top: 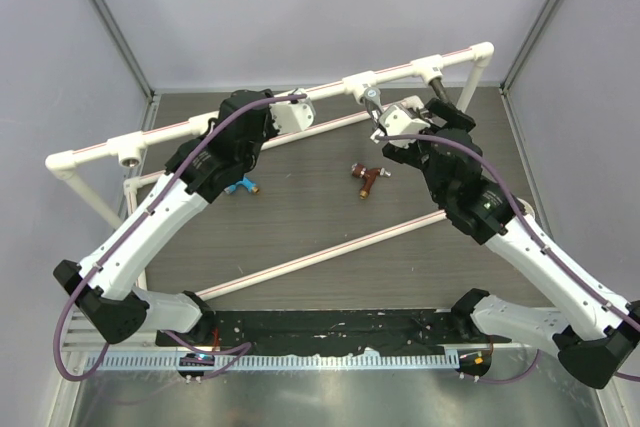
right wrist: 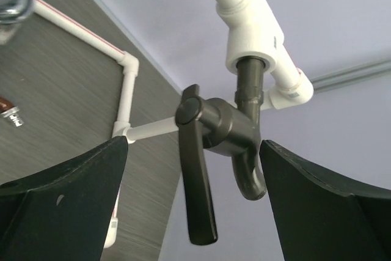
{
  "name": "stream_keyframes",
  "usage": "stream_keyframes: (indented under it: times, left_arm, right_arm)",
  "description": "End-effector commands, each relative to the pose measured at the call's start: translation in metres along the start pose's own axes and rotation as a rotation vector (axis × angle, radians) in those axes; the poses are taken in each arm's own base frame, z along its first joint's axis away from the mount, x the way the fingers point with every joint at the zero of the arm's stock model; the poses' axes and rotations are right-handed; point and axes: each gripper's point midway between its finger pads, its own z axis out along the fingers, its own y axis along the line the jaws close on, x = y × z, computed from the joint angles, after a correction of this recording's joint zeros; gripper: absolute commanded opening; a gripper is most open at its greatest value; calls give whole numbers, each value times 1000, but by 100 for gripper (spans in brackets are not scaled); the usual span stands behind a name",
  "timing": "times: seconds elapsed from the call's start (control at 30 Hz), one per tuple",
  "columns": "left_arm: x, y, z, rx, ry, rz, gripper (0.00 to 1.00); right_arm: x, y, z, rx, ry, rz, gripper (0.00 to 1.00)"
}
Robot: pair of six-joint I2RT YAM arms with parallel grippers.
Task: Install the water faucets
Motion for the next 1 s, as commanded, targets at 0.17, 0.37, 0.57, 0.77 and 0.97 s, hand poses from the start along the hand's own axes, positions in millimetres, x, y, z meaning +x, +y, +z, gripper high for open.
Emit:
stream_keyframes:
  times: [0.17, 0.37, 0.57, 0.77, 0.97]
  left_arm:
    - [-15, -13, 0, 21, -61, -141, 0]
    - [-15, -11, -2, 17, -65, -143, 0]
    - [-15, -10, -2, 15, -66, -144, 0]
    - [-15, -11, -3, 16, -66, -143, 0]
    - [-14, -11, -3, 15, -64, -143, 0]
  right_arm:
    - [-4, -52, 8, 310, -10, 23, 88]
    - [-6, -59, 12, 341, -43, 117, 68]
    - [-5, -62, 14, 340, -45, 227, 22]
    - [-6, -73, 17, 313, -104, 467, 1]
    - [-10, -92, 19, 296, -191, 741, 1]
